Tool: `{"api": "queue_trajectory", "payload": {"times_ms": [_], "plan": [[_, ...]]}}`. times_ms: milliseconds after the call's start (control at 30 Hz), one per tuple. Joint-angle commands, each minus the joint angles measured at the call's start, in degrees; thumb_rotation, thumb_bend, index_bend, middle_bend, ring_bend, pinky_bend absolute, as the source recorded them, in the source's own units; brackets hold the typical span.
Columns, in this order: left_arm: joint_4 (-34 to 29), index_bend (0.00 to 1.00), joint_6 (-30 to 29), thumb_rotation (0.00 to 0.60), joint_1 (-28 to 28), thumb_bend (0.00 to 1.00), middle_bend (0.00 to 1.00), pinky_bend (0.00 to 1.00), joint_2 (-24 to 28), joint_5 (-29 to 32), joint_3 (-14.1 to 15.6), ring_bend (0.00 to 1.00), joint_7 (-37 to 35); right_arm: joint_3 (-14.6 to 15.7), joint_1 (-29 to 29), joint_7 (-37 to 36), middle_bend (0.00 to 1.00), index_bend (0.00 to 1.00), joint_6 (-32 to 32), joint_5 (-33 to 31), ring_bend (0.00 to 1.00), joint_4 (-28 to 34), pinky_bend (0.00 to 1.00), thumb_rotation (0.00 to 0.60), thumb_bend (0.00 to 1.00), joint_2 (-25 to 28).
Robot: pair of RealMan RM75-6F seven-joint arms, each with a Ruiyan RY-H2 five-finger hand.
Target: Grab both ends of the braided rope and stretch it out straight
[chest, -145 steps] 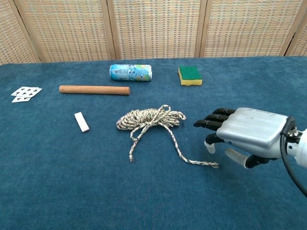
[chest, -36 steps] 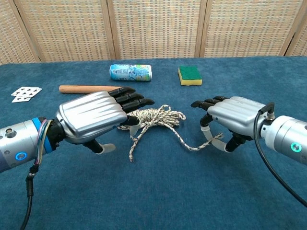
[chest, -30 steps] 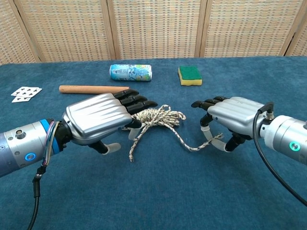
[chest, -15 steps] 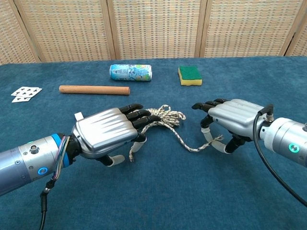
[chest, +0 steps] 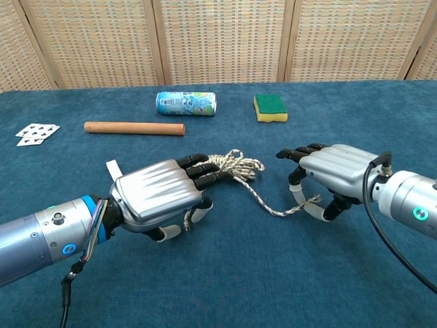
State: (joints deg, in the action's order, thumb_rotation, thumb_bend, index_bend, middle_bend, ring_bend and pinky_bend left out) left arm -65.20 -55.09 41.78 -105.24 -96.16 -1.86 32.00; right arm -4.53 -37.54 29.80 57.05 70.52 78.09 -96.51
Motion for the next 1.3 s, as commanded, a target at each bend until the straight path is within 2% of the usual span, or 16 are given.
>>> {"api": "queue_trajectory", "payload": {"times_ms": [33,133,633,967,1300], "plan": [[-0.2,0.49,0.5,0.6,0.4,0.36,0.0,0.0,-0.3,0.7,-0.1,0.0,1.0,0.0,0.0,-0.1,0.0,0.64,-0.2,0.1,0.0,-0.3,0.0,0.6,0.5,-0.2],[-0.5,0.49,0.9,0.6,0.6,0.39,0.0,0.0,-0.3,1.2,-0.1,0.0,1.9,0.0,-0.1,-0.3,0.0,0.65,-0.3,0.2,0.0,-0.6,0.0,0.6,0.5,-0.4],[-0.9,0.49,1.6,0.6,1.3,0.39,0.0,0.0,-0.7,3.3,0.5,0.0,4.0,0.0,0.1,-1.5,0.0,0.65,-0.5,0.9,0.0,-1.6,0.0,0.6,0.5,-0.8],[-0.8,0.61,1.2,0.6,1.5,0.42,0.0,0.0,-0.6,3.9,0.9,0.0,4.4,-0.2,0.2,-1.6,0.0,0.65,-0.5,1.1,0.0,-1.4,0.0,0.6,0.5,-0.6],[-1.8,0.64,-0.5,0.6,1.1,0.42,0.0,0.0,1.3,4.4,0.8,0.0,3.4,-0.4,0.2,-1.1,0.0,0.65,-0.2,1.1,0.0,-1.2,0.0,0.6,0.5,-0.5]]}}
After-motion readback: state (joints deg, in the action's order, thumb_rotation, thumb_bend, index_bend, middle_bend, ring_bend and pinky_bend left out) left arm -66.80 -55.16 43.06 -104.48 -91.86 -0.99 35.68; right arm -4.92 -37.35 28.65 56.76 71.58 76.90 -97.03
